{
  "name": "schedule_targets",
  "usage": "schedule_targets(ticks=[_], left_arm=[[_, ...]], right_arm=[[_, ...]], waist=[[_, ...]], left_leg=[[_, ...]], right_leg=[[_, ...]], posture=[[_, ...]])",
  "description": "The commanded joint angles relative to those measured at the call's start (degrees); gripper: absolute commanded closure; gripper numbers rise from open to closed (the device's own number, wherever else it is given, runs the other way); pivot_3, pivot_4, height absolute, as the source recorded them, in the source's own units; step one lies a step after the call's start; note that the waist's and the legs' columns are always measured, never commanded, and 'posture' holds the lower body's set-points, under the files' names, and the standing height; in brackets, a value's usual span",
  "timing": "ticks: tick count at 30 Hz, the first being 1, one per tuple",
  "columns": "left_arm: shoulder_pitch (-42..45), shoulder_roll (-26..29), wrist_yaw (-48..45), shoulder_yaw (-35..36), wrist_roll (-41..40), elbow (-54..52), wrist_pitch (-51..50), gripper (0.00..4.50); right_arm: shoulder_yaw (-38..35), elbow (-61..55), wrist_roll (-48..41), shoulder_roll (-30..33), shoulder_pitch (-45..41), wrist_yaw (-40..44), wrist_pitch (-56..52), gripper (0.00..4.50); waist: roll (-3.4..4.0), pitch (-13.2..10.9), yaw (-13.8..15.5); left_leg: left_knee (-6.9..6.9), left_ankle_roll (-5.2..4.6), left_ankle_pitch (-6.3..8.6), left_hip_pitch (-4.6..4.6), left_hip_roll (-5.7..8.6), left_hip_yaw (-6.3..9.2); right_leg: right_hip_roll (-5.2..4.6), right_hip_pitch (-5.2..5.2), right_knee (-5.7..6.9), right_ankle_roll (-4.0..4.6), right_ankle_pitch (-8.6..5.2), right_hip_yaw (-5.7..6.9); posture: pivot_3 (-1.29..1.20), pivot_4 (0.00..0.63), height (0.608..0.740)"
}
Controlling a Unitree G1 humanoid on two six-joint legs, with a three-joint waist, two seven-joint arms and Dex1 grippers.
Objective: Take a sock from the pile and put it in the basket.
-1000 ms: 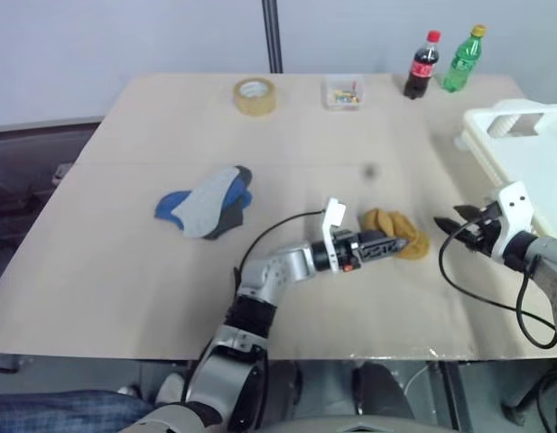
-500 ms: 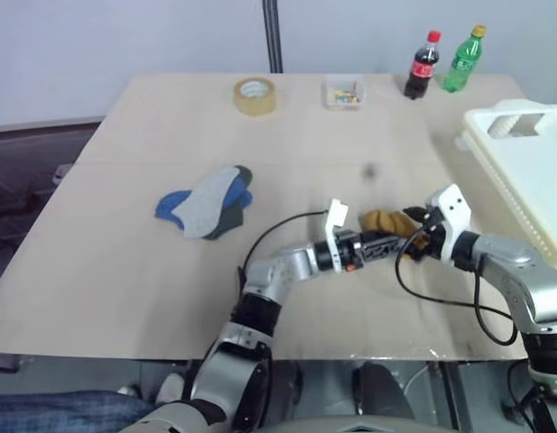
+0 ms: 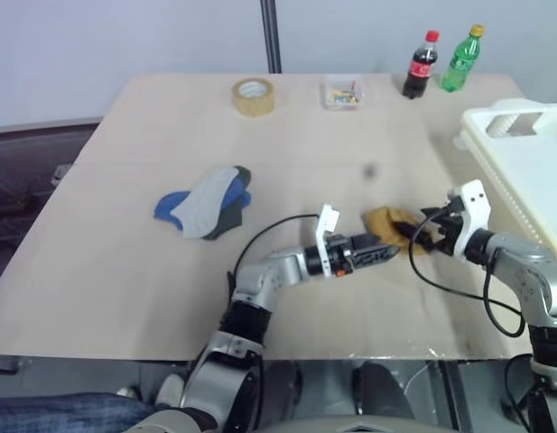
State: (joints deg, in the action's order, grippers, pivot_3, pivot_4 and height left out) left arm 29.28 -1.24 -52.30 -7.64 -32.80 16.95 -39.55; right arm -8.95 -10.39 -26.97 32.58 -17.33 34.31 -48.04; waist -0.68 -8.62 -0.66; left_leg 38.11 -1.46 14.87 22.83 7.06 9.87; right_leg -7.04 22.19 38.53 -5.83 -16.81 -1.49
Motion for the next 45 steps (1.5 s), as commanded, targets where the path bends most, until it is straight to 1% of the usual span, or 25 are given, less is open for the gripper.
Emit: schedule_targets(ticks=[1, 5, 9, 10, 12, 14, 15, 17, 20, 21, 22, 24, 25, 26, 29, 34, 36, 40, 42, 45], left_arm=[[-0.2, 0.1, -0.7, -0.1, -0.2, -1.6, 0.3, 0.0], [-0.5, 0.7, -0.5, -0.2, 0.1, -3.1, 0.9, 0.0], [-2.1, 2.7, -1.0, -1.3, 1.3, -7.9, 3.5, 0.0], [-2.8, 4.3, -1.4, -2.8, 3.7, -9.8, 6.5, 0.0], [-3.7, 7.9, -0.6, -6.4, 11.2, -12.7, 15.3, 0.0], [-4.2, 9.6, 1.4, -7.1, 14.3, -14.4, 18.9, 0.0], [-4.8, 10.2, 2.2, -6.7, 14.8, -15.6, 19.9, 0.0], [-6.0, 11.6, 3.1, -6.3, 15.6, -17.9, 21.5, 0.0], [-8.2, 14.6, 2.7, -5.8, 15.8, -22.2, 22.2, 0.0], [-8.8, 16.2, 2.4, -6.2, 16.8, -23.4, 22.4, 0.0], [-9.1, 17.6, 2.1, -6.7, 17.8, -24.2, 22.7, 0.0], [-9.4, 20.0, 2.4, -7.7, 20.4, -25.3, 23.1, 0.0], [-9.6, 20.7, 2.6, -7.7, 20.7, -25.6, 23.1, 0.0], [-9.7, 21.0, 2.8, -7.5, 20.5, -25.9, 22.9, 0.0], [-10.0, 22.0, 2.6, -7.8, 21.3, -26.4, 23.8, 0.0], [-9.4, 22.3, 2.4, -6.6, 19.2, -30.2, 21.8, 0.0], [-9.2, 22.5, 2.4, -5.7, 17.6, -31.9, 20.2, 0.0], [-8.1, 22.7, 2.7, -4.5, 15.2, -34.4, 17.5, 0.0], [-7.0, 22.0, 3.1, -4.5, 14.6, -34.1, 17.1, 0.0], [-5.6, 21.0, 3.7, -4.9, 14.5, -33.3, 17.4, 0.0]], right_arm=[[0.3, -2.6, -0.6, 1.8, 0.9, -0.3, -3.2, 0.06], [1.5, -4.0, -1.3, 2.2, 2.0, -0.6, -7.3, 0.06], [2.8, -4.1, -0.5, 2.0, 2.5, -0.9, -7.5, 0.06], [3.2, -4.1, -0.6, 1.7, 2.6, -0.9, -7.2, 0.06], [4.5, -4.0, 0.2, 1.4, 2.9, -0.4, -5.1, 0.06], [5.6, -3.7, 1.2, 1.4, 3.3, -0.1, -3.2, 0.06], [6.8, -3.6, 1.8, 1.8, 3.6, 0.8, -2.1, 0.3], [8.0, -3.5, 2.1, 2.0, 4.3, 2.0, -0.7, 0.94], [9.9, -3.0, 3.6, 2.6, 5.3, 3.9, 2.8, 2.4], [10.4, -2.8, 3.8, 2.9, 5.6, 4.7, 3.5, 2.98], [10.6, -2.7, 3.7, 3.0, 5.8, 5.1, 3.8, 3.46], [10.5, -2.2, 3.8, 2.9, 5.6, 5.3, 4.3, 3.84], [10.4, -1.9, 4.0, 2.7, 5.5, 5.3, 4.7, 4.2], [10.4, -1.6, 4.3, 2.6, 5.3, 5.2, 5.2, 4.42], [10.5, -0.9, 4.9, 2.2, 4.9, 5.3, 5.9, 4.47], [8.3, -1.9, 3.8, 2.8, 3.8, 5.3, 4.9, 4.47], [6.2, -3.0, 2.1, 2.9, 3.3, 5.2, 3.5, 4.47], [2.3, -5.5, -1.2, 5.3, 2.1, 5.8, 0.1, 4.47], [-0.3, -4.9, -2.0, 7.1, 0.2, 5.5, -0.7, 4.47], [-5.4, -1.0, -4.3, 9.3, -4.8, 4.5, -2.9, 4.47]], waist=[[0.0, 0.0, 0.1], [0.0, 0.0, -0.1], [0.0, 0.0, -0.1], [0.01, 0.0, -0.1], [-0.01, 0.0, -0.1], [0.0, 0.0, -0.1], [0.01, 0.0, -0.1], [0.0, 0.0, -0.1], [0.0, 0.0, -0.1], [0.0, 0.0, -0.1], [0.01, 0.0, -0.1], [0.01, 0.0, -0.1], [0.02, 0.0, -0.1], [0.01, 0.0, -0.1], [0.01, 0.0, -0.1], [0.01, 0.0, -0.1], [0.01, 0.0, -0.1], [0.03, 0.0, 0.1], [0.05, 0.0, 0.2], [0.06, -0.1, 0.2]], left_leg=[[0.0, 0.0, 0.0, 0.0, 0.01, 0.0], [0.0, 0.0, 0.0, 0.0, 0.0, 0.01], [0.0, 0.0, 0.0, -0.01, 0.0, -0.01], [0.0, 0.0, 0.0, -0.01, 0.0, -0.01], [0.0, 0.0, 0.0, -0.01, 0.0, -0.01], [-0.02, 0.01, 0.0, -0.04, -0.02, -0.04], [-0.02, 0.01, 0.0, -0.05, -0.02, -0.04], [-0.02, 0.0, 0.0, -0.06, -0.02, -0.03], [-0.02, 0.0, 0.0, -0.06, -0.02, -0.03], [-0.03, 0.0, 0.0, -0.06, -0.02, -0.02], [-0.03, 0.0, 0.0, -0.07, -0.02, -0.02], [-0.03, 0.0, 0.0, -0.1, -0.03, -0.02], [-0.03, 0.0, 0.0, -0.12, -0.03, -0.02], [-0.03, 0.0, 0.0, -0.13, -0.03, -0.02], [-0.03, 0.0, 0.0, -0.12, -0.02, -0.02], [-0.03, 0.0, 0.0, -0.13, -0.05, -0.01], [-0.03, 0.0, 0.0, -0.12, -0.05, -0.01], [-0.03, 0.0, 0.0, -0.08, -0.04, 0.0], [-0.03, 0.0, 0.0, -0.06, -0.02, 0.0], [-0.02, 0.0, 0.0, -0.03, 0.0, -0.01]], right_leg=[[-0.01, 0.0, 0.0, 0.0, 0.0, 0.0], [0.0, 0.0, 0.0, 0.0, 0.0, 0.01], [0.0, 0.0, 0.01, 0.0, 0.0, -0.01], [0.0, 0.0, 0.01, 0.0, 0.0, -0.01], [0.0, 0.0, 0.01, 0.0, 0.0, -0.01], [0.01, -0.01, 0.0, 0.0, 0.0, -0.03], [0.02, -0.01, 0.0, 0.01, 0.0, -0.03], [0.0, -0.02, -0.01, 0.01, 0.0, -0.03], [0.0, -0.02, -0.02, 0.0, 0.0, -0.03], [0.0, -0.02, -0.02, 0.0, 0.0, -0.02], [0.02, -0.02, -0.02, 0.0, 0.0, -0.02], [0.02, -0.05, 0.0, 0.0, 0.0, -0.01], [0.03, -0.06, 0.0, 0.0, 0.0, -0.01], [0.04, -0.06, 0.0, 0.0, 0.0, -0.01], [0.02, -0.07, -0.01, 0.0, 0.0, -0.01], [0.04, -0.07, 0.0, 0.0, 0.0, 0.0], [0.04, -0.06, -0.01, 0.0, 0.0, -0.01], [0.02, -0.05, -0.01, 0.0, 0.0, 0.0], [0.0, -0.04, -0.02, 0.0, 0.0, 0.01], [-0.01, -0.04, -0.03, 0.0, 0.0, 0.02]], posture=[[0.0, 0.15, 0.74], [0.0, 0.15, 0.74], [0.0, 0.15, 0.74], [0.0, 0.15, 0.74], [0.0, 0.15, 0.74], [0.0, 0.15, 0.74], [0.0, 0.15, 0.74], [0.0, 0.15, 0.74], [0.0, 0.15, 0.74], [0.0, 0.15, 0.74], [0.0, 0.15, 0.74], [0.0, 0.15, 0.74], [0.0, 0.15, 0.74], [0.0, 0.15, 0.74], [0.0, 0.15, 0.74], [0.0, 0.15, 0.74], [0.0, 0.15, 0.74], [0.0, 0.15, 0.74], [0.0, 0.15, 0.74], [0.0, 0.15, 0.74]])
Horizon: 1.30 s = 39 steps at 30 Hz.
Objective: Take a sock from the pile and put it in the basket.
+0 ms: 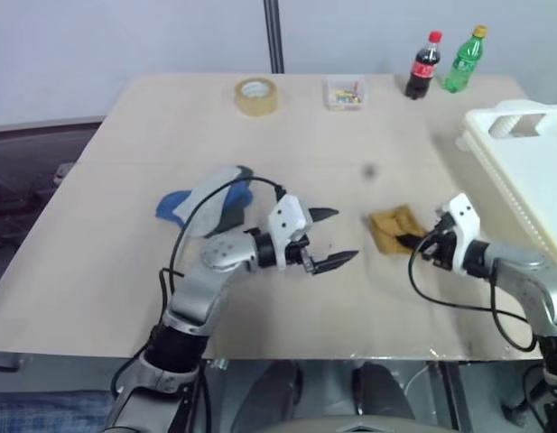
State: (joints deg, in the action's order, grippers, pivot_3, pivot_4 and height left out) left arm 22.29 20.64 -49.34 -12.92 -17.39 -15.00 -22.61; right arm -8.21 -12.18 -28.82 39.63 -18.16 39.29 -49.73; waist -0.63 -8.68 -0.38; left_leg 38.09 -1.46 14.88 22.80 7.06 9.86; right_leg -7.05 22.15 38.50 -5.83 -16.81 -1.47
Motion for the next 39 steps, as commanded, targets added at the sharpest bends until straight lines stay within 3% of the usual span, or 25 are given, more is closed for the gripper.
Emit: schedule_targets(ticks=[1, 6, 13, 15, 16, 17, 18, 19, 23, 27, 33, 39], left_arm=[[1.6, -1.5, 0.9, 0.5, -1.6, -1.5, 0.1, 0.0], [2.4, -3.4, 1.4, 0.6, -2.7, -1.8, 0.9, 0.0], [5.9, -6.9, 3.5, 1.2, -4.7, -2.3, 0.1, 0.0], [6.5, -7.2, 3.8, 0.6, -4.1, -2.0, 0.6, 0.0], [6.6, -7.2, 3.9, 0.4, -3.9, -1.9, 0.7, 0.0], [6.6, -7.3, 4.1, 0.2, -3.8, -2.0, 0.7, 0.0], [6.6, -7.3, 4.1, 0.2, -3.8, -1.9, 0.8, 0.0], [6.5, -7.4, 4.3, 0.2, -3.8, -2.0, 0.9, 0.0], [6.2, -7.5, 4.6, 0.5, -4.9, -2.8, -0.5, 0.0], [5.4, -6.3, 4.6, 0.5, -4.9, -3.6, -1.1, 0.0], [5.1, -5.2, 4.6, 0.9, -5.7, -4.4, -2.2, 0.0], [5.7, -5.2, 4.1, 0.2, -5.6, -4.0, -2.2, 0.0]], right_arm=[[-8.2, 3.0, -3.1, 3.1, -6.1, -0.6, -1.5, 4.47], [-13.2, 20.2, 0.3, 9.8, -19.0, -4.9, -1.1, 4.47], [-12.1, 57.3, 8.3, 17.3, -35.1, -6.6, 11.4, 4.47], [-9.5, 64.0, 10.6, 17.3, -36.9, -5.2, 11.9, 3.39], [-8.1, 66.5, 12.3, 17.4, -37.3, -4.9, 12.5, 3.32], [-7.1, 68.5, 13.5, 17.6, -37.9, -4.6, 13.2, 2.96], [-6.3, 70.3, 15.0, 17.8, -38.2, -5.4, 14.8, 2.16], [-6.0, 71.9, 15.9, 18.1, -38.6, -6.3, 16.2, 2.04], [-3.3, 71.8, 20.5, 19.7, -37.6, -8.3, 25.9, 1.9], [-0.8, 64.7, 23.5, 21.5, -34.6, -4.0, 31.2, 1.9], [-4.4, 50.7, 21.7, 22.2, -25.9, -3.3, 27.5, 1.9], [-8.5, 51.9, 18.7, 19.9, -22.4, -5.7, 22.0, 1.9]], waist=[[-0.01, 0.0, -0.1], [0.04, 0.0, -0.1], [0.08, -0.1, 0.0], [0.08, -0.1, -0.4], [0.08, -0.1, -0.6], [0.1, -0.1, -0.6], [0.13, -0.2, -0.6], [0.23, -0.2, -0.6], [0.34, -0.3, -0.5], [0.36, -0.3, -0.4], [0.36, -0.3, -0.4], [0.37, -0.3, -0.3]], left_leg=[[-0.01, 0.0, 0.0, 0.0, 0.0, 0.0], [-0.04, 0.0, 0.0, 0.03, 0.0, -0.01], [-0.15, 0.0, 0.0, 0.09, -0.01, -0.09], [-0.24, -0.01, 0.0, 0.09, -0.01, -0.14], [-0.27, -0.01, 0.0, 0.09, -0.02, -0.18], [-0.32, -0.01, -0.01, 0.07, -0.04, -0.24], [-0.35, -0.01, -0.01, 0.08, -0.05, -0.24], [-0.36, -0.01, -0.01, 0.08, -0.05, -0.25], [-0.37, -0.01, -0.01, 0.09, -0.05, -0.3], [-0.37, -0.01, -0.01, 0.09, -0.05, -0.3], [-0.37, -0.01, -0.01, 0.1, -0.05, -0.25], [-0.2, 0.0, -0.01, 0.1, -0.05, -0.24]], right_leg=[[0.0, 0.0, -0.01, 0.0, 0.0, 0.0], [0.0, 0.01, -0.06, 0.0, 0.0, 0.02], [-0.03, 0.01, -0.22, 0.0, 0.0, 0.04], [-0.04, 0.02, -0.31, 0.0, 0.0, -0.01], [-0.04, 0.02, -0.34, 0.0, 0.0, -0.03], [-0.03, 0.03, -0.36, 0.0, 0.0, -0.06], [-0.02, 0.05, -0.39, 0.0, 0.0, -0.07], [-0.02, 0.05, -0.39, 0.0, 0.0, -0.07], [-0.03, 0.09, -0.39, 0.0, 0.01, -0.11], [0.0, 0.11, -0.38, -0.01, 0.01, -0.11], [0.0, 0.11, -0.38, -0.02, 0.01, -0.1], [0.01, 0.1, -0.24, -0.02, 0.02, -0.1]], posture=[[0.0, 0.15, 0.74], [0.0, 0.15, 0.74], [0.0, 0.15, 0.74], [0.0, 0.15, 0.74], [0.0, 0.15, 0.74], [0.0, 0.15, 0.74], [0.0, 0.15, 0.74], [0.0, 0.15, 0.74], [0.0, 0.15, 0.74], [0.0, 0.15, 0.74], [0.0, 0.15, 0.74], [0.0, 0.15, 0.74]])
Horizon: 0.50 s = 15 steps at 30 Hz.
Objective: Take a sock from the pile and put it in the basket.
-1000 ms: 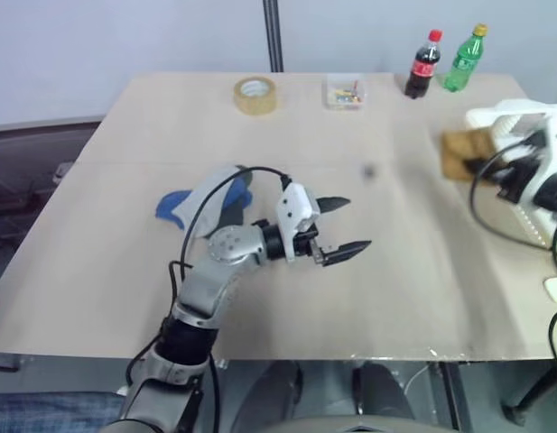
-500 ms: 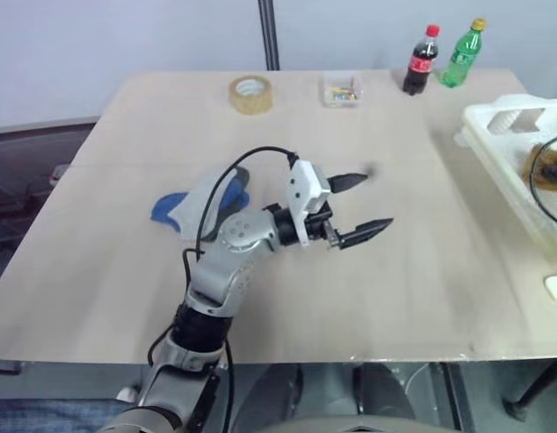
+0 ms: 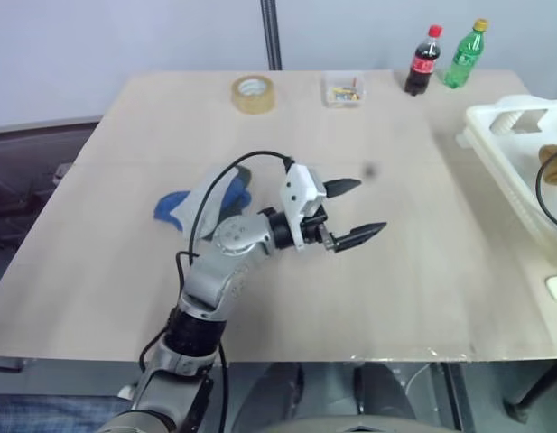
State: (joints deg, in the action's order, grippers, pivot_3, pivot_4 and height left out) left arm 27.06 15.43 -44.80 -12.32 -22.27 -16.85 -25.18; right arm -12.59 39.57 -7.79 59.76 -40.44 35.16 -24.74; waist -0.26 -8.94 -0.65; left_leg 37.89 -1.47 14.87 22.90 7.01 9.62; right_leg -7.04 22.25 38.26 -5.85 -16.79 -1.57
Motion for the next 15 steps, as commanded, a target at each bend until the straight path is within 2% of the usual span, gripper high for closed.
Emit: schedule_targets(ticks=[1, 2, 4, 5, 11, 15], left_arm=[[1.0, 0.1, -0.5, -0.4, -0.6, -2.1, 0.3, 0.0], [1.1, 0.1, -0.4, -0.5, -0.6, -2.1, 0.3, 0.0], [1.0, 0.2, -0.2, -0.3, -0.7, -2.2, 0.2, 0.0], [0.9, 0.2, -0.1, -0.1, -0.7, -2.3, 0.1, 0.0], [0.0, 1.2, 0.3, 0.9, -1.0, -3.0, -0.3, 0.0], [-1.3, 2.0, 1.5, 1.7, -0.2, -2.3, -0.1, 0.0]], right_arm=[[-4.9, 1.0, -3.1, -0.5, -0.2, -1.7, -4.5, 1.38], [-5.4, 1.4, -3.5, -0.7, -0.1, -1.6, -5.5, 0.9], [-5.4, 2.3, -2.9, -0.4, 0.7, -2.1, -4.9, 0.25], [-5.2, 2.7, -2.0, 0.0, 1.2, -2.8, -2.9, 0.09], [-4.4, 0.5, 0.8, 1.0, 0.9, -4.0, 9.0, 0.09], [-5.5, -10.4, -5.8, -2.8, 3.0, 4.2, 9.0, 0.09]], waist=[[0.0, 0.0, 0.0], [0.0, 0.0, 0.0], [0.0, 0.0, 0.0], [0.0, 0.0, 0.0], [0.03, 0.0, -0.2], [0.03, 0.0, -0.5]], left_leg=[[0.02, 0.0, 0.0, 0.0, 0.0, 0.0], [0.03, 0.0, 0.0, 0.0, 0.0, 0.0], [0.04, 0.0, 0.0, 0.0, 0.0, -0.01], [0.04, 0.0, 0.0, 0.0, 0.0, -0.01], [0.05, 0.0, 0.0, -0.04, 0.0, -0.06], [0.07, 0.0, 0.0, -0.06, -0.02, -0.11]], right_leg=[[0.0, -0.01, 0.01, 0.0, 0.0, 0.0], [0.0, -0.01, 0.04, 0.0, 0.0, 0.0], [0.0, -0.01, 0.05, 0.0, 0.0, 0.0], [0.0, -0.01, 0.05, 0.0, 0.0, -0.01], [0.01, 0.01, 0.11, 0.0, 0.0, -0.05], [0.03, 0.01, 0.15, 0.0, 0.0, -0.1]], posture=[[0.0, 0.15, 0.74], [0.0, 0.15, 0.74], [0.0, 0.15, 0.74], [0.0, 0.15, 0.74], [0.0, 0.15, 0.74], [0.0, 0.15, 0.74]])
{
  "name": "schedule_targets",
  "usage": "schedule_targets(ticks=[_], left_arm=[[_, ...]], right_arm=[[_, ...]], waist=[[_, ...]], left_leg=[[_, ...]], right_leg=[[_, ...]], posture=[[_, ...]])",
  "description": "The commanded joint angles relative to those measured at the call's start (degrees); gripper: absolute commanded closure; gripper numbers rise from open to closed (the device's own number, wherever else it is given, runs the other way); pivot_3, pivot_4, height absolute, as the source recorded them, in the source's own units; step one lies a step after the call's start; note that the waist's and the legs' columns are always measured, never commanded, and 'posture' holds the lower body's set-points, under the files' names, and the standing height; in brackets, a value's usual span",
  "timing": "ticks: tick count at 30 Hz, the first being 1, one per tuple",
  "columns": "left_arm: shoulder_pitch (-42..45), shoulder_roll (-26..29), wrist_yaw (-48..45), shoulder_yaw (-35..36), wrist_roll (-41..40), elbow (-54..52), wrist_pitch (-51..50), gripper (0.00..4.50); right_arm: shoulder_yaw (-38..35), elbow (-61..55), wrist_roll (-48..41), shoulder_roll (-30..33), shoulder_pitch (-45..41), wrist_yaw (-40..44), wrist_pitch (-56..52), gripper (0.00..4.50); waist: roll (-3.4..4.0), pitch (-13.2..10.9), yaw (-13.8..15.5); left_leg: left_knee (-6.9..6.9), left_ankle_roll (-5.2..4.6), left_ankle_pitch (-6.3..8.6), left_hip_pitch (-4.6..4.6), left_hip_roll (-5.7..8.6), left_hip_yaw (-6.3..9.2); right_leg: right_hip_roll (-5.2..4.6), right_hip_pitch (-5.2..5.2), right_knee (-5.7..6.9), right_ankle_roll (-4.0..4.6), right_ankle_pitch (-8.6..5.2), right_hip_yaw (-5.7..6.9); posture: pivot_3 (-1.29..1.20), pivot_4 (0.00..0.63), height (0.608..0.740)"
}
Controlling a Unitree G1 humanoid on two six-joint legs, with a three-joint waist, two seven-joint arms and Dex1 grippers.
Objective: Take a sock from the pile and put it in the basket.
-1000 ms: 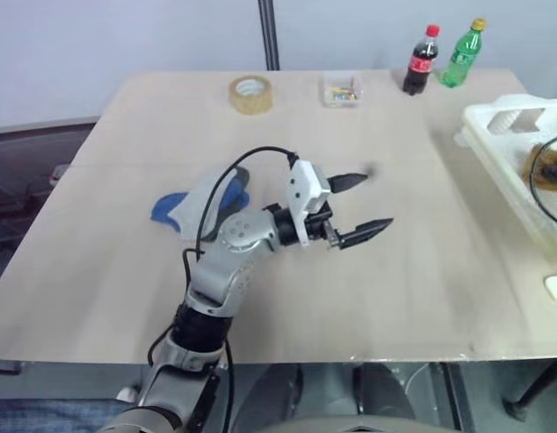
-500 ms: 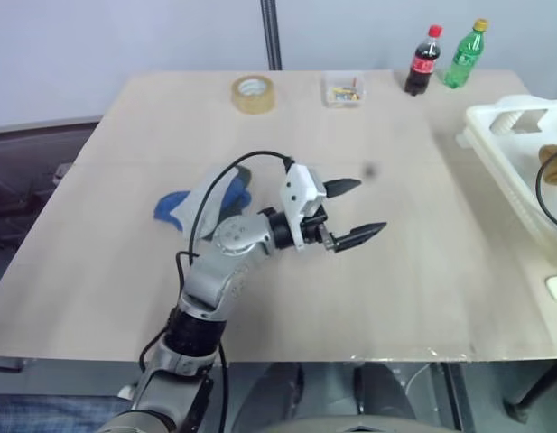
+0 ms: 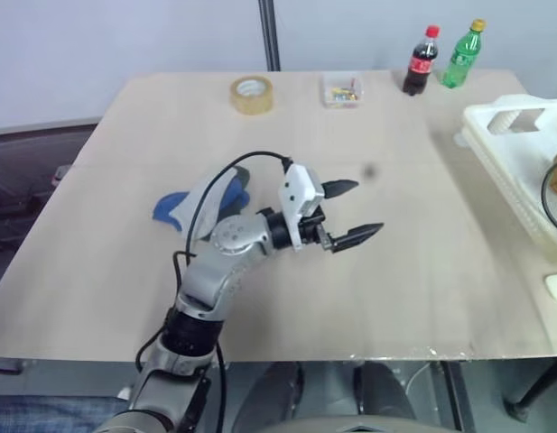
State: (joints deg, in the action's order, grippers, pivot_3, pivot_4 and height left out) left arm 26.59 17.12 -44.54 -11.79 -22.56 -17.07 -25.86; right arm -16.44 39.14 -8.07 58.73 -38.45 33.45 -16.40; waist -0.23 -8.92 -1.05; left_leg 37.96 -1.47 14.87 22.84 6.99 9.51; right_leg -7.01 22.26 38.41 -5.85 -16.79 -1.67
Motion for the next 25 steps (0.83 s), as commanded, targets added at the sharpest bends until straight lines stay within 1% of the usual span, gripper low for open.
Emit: schedule_targets(ticks=[1, 4, 6, 7, 11, 13, 15, 20, 23, 25], left_arm=[[-1.4, 0.6, 1.5, 1.0, 0.7, -1.9, 1.0, 0.0], [-2.9, 0.8, 3.5, 1.9, 1.1, -2.8, 0.4, 0.0], [-4.0, 1.4, 5.4, 3.9, 0.6, -4.1, -0.8, 0.0], [-4.7, 2.0, 6.1, 4.7, 0.5, -4.7, -1.4, 0.0], [-7.9, 3.4, 7.9, 7.5, -1.0, -6.9, -3.9, 0.0], [-11.0, 4.9, 8.0, 8.9, -1.5, -8.9, -4.5, 0.0], [-14.6, 6.4, 8.3, 11.0, -2.1, -10.8, -5.0, 0.0], [-24.6, 8.8, 11.0, 17.5, -2.6, -14.5, -5.1, 0.0], [-30.3, 10.2, 10.9, 20.0, -3.0, -17.2, -4.9, 0.0], [-32.4, 11.3, 11.1, 20.5, -2.3, -18.2, -4.6, 0.0]], right_arm=[[-1.7, -13.8, -7.7, -3.4, 2.8, 8.6, 0.9, 0.09], [-2.1, -25.4, -14.1, -8.1, 8.9, 14.0, -0.2, 0.09], [-1.8, -37.6, -22.1, -11.8, 15.3, 17.2, -5.4, 0.09], [-1.3, -42.3, -24.5, -12.9, 18.2, 17.8, -7.5, 0.09], [0.2, -52.1, -28.6, -13.4, 26.9, 20.3, -12.4, 0.09], [1.3, -54.1, -27.7, -12.8, 31.3, 22.2, -11.7, 0.09], [1.4, -53.9, -25.3, -13.4, 34.0, 23.4, -7.4, 0.09], [0.3, -50.4, -23.0, -13.2, 37.2, 26.8, -1.5, 0.09], [-0.4, -48.9, -22.8, -13.6, 38.8, 28.5, 1.0, 0.09], [-0.5, -47.9, -22.8, -14.1, 38.9, 29.0, 2.1, 0.09]], waist=[[0.0, 0.0, -0.2], [-0.02, 0.0, 0.1], [-0.02, 0.0, 0.8], [-0.02, 0.0, 1.0], [-0.01, 0.0, 1.2], [-0.04, 0.0, 1.5], [-0.03, 0.0, 1.7], [-0.01, 0.0, 1.7], [-0.02, 0.0, 1.9], [-0.02, 0.0, 1.9]], left_leg=[[0.01, 0.0, 0.0, -0.02, -0.04, 0.0], [0.06, 0.0, 0.0, -0.04, -0.09, 0.12], [0.11, 0.0, 0.0, 0.01, -0.05, 0.16], [0.18, 0.0, 0.0, 0.06, 0.03, 0.27], [0.18, 0.0, 0.01, 0.09, 0.02, 0.35], [0.23, -0.01, 0.02, 0.05, 0.09, 0.36], [0.23, -0.02, 0.02, 0.02, 0.08, 0.37], [0.22, -0.01, 0.02, -0.13, 0.04, 0.29], [0.2, -0.01, 0.02, -0.11, 0.03, 0.32], [0.16, -0.03, 0.04, -0.11, 0.03, 0.3]], right_leg=[[0.04, -0.01, 0.0, 0.0, 0.0, -0.01], [0.11, -0.08, 0.01, 0.0, 0.0, 0.07], [0.07, -0.07, 0.03, 0.0, 0.0, 0.07], [-0.01, -0.06, 0.06, 0.0, 0.0, 0.13], [0.0, -0.05, 0.02, 0.0, 0.0, 0.15], [-0.06, -0.11, 0.04, 0.0, 0.0, 0.15], [-0.04, -0.12, 0.04, 0.0, 0.0, 0.16], [0.0, -0.14, 0.13, 0.0, 0.0, 0.1], [0.0, -0.14, 0.12, 0.01, 0.0, 0.14], [-0.03, -0.16, 0.05, 0.0, 0.0, 0.1]], posture=[[0.0, 0.15, 0.74], [0.0, 0.15, 0.74], [0.0, 0.15, 0.74], [0.0, 0.15, 0.74], [0.0, 0.15, 0.74], [0.0, 0.15, 0.74], [0.0, 0.15, 0.74], [0.0, 0.15, 0.74], [0.0, 0.15, 0.74], [0.0, 0.15, 0.74]])
